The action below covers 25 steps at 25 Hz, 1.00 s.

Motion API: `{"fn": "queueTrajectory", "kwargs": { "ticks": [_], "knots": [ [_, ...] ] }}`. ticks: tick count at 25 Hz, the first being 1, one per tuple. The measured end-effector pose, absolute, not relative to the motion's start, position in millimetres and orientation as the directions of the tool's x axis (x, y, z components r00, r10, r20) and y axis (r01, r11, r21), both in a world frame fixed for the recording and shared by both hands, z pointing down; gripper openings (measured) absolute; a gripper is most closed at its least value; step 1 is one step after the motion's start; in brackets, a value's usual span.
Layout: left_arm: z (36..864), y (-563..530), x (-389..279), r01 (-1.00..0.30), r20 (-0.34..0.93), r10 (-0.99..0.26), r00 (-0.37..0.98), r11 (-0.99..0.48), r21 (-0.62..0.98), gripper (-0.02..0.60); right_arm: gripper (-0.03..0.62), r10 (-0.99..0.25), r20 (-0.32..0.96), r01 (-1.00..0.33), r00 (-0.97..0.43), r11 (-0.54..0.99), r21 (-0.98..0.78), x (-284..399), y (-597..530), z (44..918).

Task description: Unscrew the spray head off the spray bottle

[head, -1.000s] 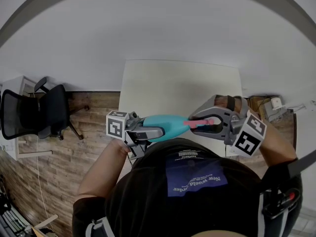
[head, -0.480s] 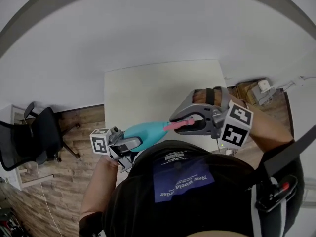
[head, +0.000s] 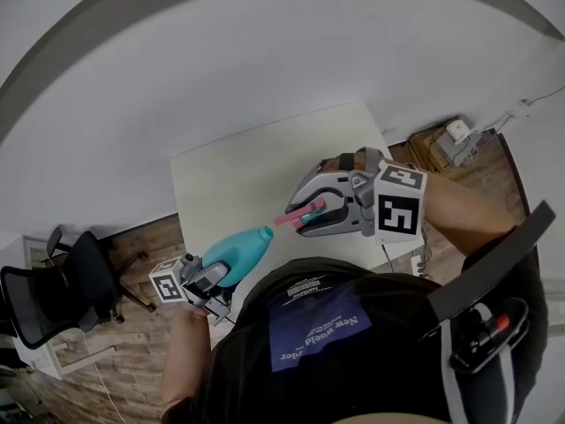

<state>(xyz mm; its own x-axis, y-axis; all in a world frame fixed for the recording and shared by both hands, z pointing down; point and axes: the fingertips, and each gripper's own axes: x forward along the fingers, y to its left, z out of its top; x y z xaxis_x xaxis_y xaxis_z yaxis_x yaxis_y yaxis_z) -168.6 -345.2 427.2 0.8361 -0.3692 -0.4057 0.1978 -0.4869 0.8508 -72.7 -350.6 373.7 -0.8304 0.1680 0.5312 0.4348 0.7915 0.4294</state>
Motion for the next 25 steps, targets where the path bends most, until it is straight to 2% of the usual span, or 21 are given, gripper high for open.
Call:
{"fn": "queueTrajectory", "kwargs": {
  "ticks": [12,17,25],
  "knots": [
    [414.8,-346.8,-222.8,0.130,-0.463,-0.478,0.746,-0.578,0.806,0.500,0.132,0.133,0.432,0.283,-0.892,0.909,0.305,-65.0,-365.8,363.7],
    [408.3,-357.1,-232.5,0.113,-0.502,-0.516,0.695,-0.610,0.784,0.500,0.132,0.096,0.249,0.146,-0.964,0.970,0.192,-55.8,-384.8,341.6],
    [383.7,-368.4,-251.4,0.087,-0.585,-0.569,0.578,-0.669,0.738,0.500,0.132,-0.029,-0.013,-0.029,-1.000,1.000,-0.013,-41.0,-418.1,317.0]
  ]
}}
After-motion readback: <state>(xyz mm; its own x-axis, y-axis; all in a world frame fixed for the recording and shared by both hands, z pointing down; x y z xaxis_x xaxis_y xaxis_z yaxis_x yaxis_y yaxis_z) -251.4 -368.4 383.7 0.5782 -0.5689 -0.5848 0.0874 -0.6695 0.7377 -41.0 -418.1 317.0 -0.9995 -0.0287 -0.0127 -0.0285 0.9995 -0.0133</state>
